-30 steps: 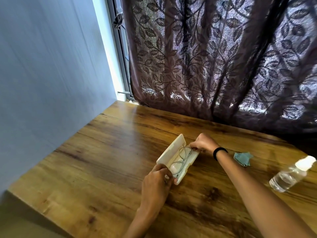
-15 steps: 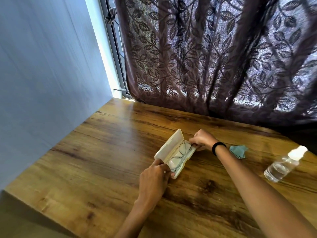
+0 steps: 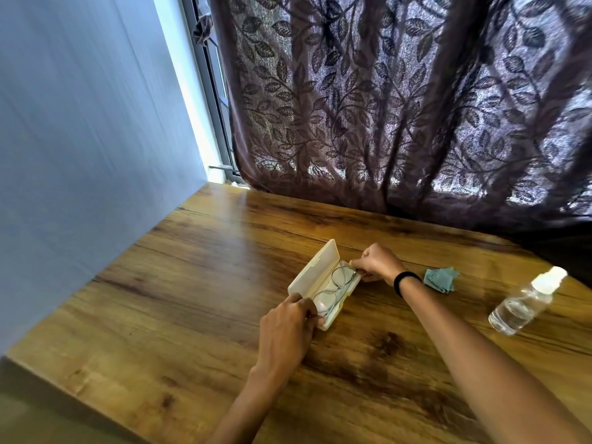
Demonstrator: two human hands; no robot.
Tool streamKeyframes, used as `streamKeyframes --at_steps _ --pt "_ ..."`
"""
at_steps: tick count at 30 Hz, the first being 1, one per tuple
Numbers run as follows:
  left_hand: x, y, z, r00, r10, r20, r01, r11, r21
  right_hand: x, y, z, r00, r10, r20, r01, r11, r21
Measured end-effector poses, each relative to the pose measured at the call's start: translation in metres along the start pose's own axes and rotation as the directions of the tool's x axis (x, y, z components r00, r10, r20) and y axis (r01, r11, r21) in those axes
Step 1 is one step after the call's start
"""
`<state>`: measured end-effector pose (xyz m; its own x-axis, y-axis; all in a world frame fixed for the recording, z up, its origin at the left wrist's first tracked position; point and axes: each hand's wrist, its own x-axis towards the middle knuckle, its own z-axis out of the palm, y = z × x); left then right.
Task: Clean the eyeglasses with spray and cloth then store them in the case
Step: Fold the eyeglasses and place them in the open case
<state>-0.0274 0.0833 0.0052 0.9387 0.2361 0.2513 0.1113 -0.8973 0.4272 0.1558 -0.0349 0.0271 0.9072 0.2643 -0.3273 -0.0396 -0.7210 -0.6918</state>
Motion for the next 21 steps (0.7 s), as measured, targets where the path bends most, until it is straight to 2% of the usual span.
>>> streamKeyframes --at_steps 5,14,21 --pt "0.0014 0.0021 -0.0001 1.000 0.015 -0.003 -0.015 1.000 0.005 -0.0027 0.0020 0.0003 0.999 -0.024 -0.032 0.025 0.999 0.031" --pt "0.0021 -0.0005 -0.0007 1.000 -0.017 0.008 0.018 0.999 -0.048 0.0022 0.0073 -0.0009 0.997 0.043 0.057 -0.057 0.960 0.274" --pt "0.0044 0.0000 -0.0035 0.999 -0.049 0.014 0.050 0.995 -0.083 0.0011 0.0075 -0.0013 0.996 0.055 0.077 -0.077 0.944 0.322"
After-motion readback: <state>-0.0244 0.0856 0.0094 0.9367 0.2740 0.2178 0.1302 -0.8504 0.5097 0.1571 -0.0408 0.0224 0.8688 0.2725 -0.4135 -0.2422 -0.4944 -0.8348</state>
